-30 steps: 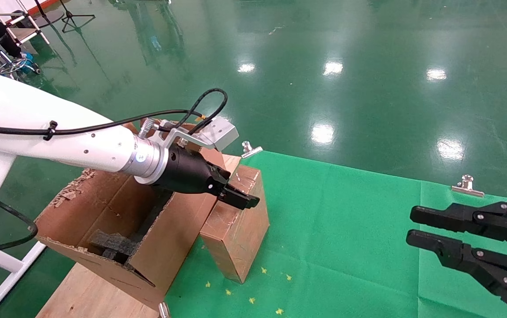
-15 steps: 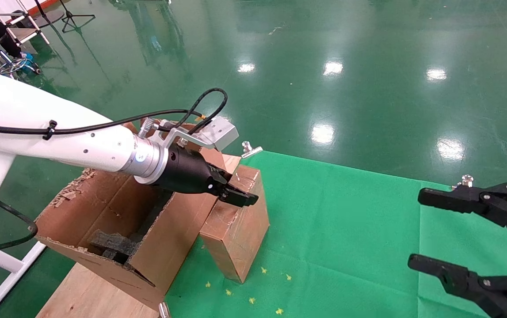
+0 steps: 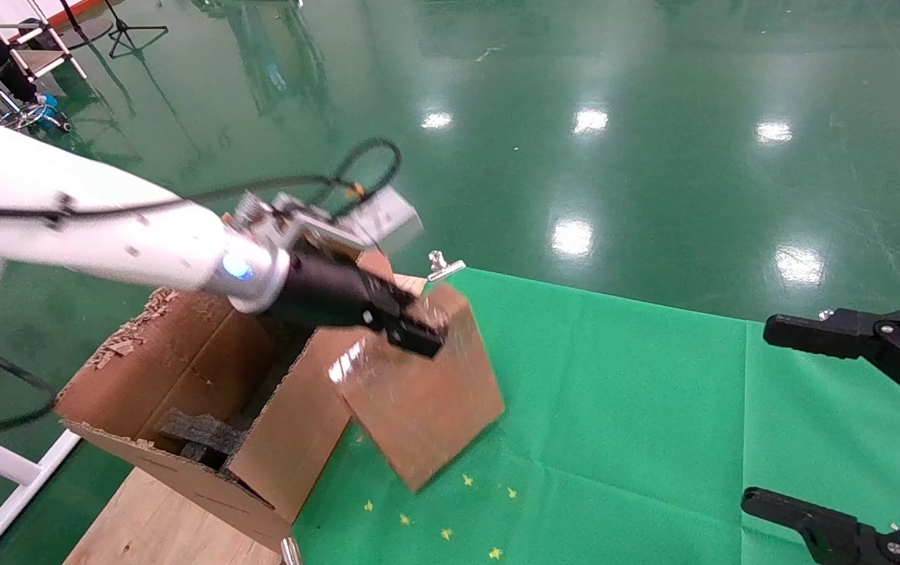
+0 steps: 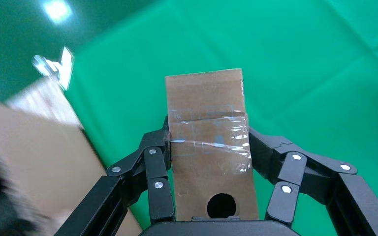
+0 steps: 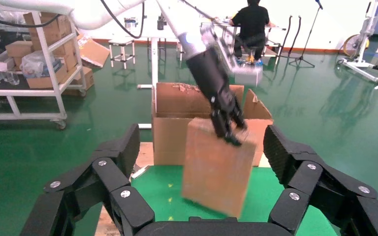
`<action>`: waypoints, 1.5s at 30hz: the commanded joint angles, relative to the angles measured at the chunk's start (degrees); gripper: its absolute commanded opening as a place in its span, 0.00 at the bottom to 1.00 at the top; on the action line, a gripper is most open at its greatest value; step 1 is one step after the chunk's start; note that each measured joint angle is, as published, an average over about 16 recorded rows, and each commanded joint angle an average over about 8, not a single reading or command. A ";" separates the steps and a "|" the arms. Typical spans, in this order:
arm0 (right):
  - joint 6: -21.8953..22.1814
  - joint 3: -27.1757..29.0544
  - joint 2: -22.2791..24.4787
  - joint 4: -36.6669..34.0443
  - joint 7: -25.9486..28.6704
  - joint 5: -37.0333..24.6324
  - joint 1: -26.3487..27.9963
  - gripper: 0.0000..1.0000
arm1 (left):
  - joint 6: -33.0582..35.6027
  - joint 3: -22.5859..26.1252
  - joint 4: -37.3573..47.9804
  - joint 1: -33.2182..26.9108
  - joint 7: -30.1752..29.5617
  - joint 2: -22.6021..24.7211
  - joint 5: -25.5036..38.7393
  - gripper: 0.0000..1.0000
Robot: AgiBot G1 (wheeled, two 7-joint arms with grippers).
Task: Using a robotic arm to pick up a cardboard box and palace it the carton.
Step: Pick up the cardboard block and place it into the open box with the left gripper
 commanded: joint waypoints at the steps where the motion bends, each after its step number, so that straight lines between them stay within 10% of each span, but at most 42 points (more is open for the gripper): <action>1: 0.00 -0.01 0.00 -0.01 0.00 0.00 0.00 1.00 | -0.58 -0.84 0.07 -0.40 2.86 -0.93 -1.28 0.00; 11: 0.00 -0.03 0.01 -0.01 -0.02 0.02 0.01 1.00 | 4.90 -7.64 14.15 -14.59 17.23 -6.42 -8.99 0.00; 20: 0.01 -0.06 0.02 -0.01 -0.03 0.04 0.02 1.00 | 7.57 -4.82 31.01 -27.36 28.06 -7.07 1.78 0.00; 45: 0.04 -0.13 0.05 -0.01 -0.06 0.08 0.04 1.00 | -17.02 3.01 69.55 -22.23 35.89 3.84 17.15 0.00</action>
